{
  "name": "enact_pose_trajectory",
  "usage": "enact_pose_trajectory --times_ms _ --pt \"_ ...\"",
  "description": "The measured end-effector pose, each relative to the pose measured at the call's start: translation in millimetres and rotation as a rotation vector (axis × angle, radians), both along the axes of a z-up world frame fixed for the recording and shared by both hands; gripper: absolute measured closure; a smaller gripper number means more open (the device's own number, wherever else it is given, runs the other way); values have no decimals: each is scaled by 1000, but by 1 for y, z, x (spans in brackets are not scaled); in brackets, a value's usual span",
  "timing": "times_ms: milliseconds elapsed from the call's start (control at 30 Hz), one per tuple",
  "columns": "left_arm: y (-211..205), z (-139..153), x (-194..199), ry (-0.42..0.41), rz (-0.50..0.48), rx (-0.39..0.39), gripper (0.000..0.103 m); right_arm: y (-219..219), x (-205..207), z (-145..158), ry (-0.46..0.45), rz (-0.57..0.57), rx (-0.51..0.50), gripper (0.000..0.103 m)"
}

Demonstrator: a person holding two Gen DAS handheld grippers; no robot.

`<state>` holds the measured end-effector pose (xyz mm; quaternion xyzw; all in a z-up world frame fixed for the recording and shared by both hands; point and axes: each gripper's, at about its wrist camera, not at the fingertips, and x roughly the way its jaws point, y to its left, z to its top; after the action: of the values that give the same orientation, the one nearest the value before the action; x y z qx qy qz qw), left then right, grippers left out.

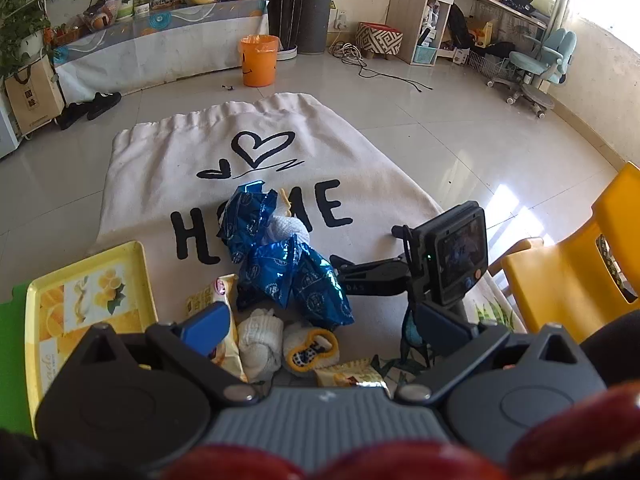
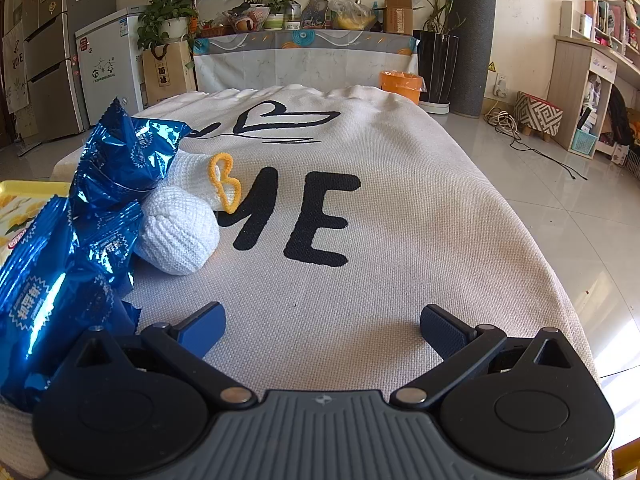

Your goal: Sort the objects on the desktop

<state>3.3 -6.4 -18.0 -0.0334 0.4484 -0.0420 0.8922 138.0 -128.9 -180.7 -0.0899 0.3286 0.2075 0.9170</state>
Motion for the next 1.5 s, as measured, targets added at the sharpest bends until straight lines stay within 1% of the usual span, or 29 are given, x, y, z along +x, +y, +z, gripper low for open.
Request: enact_pose_trajectory --times_ms 100,233,367,433,600,733,800,867,1033,1500 --pt "7 -1 0 10 23 -24 0 0 0 0 0 0 0 0" --pt "23 -4 2 18 78 -6 0 0 -1 0 -1 0 0 0" --pt "46 -8 3 36 154 -30 0 0 -1 0 0 -1 0 0" --pt "56 -9 2 41 188 -29 0 0 -1 0 0 -1 0 0" --pt "72 -13 0 49 239 -33 0 0 -1 0 0 -1 0 0" --pt "83 -19 1 70 289 -66 0 0 -1 0 0 -1 0 0" --pt "86 -22 1 77 308 -51 0 0 -1 0 0 -1 0 0" --pt "86 -24 1 81 311 -33 0 0 -1 0 0 -1 0 0" --pt "84 -30 5 96 306 -33 0 0 -1 0 0 -1 1 0" --pt "58 -42 10 108 230 -7 0 -1 -1 0 0 -13 3 0"
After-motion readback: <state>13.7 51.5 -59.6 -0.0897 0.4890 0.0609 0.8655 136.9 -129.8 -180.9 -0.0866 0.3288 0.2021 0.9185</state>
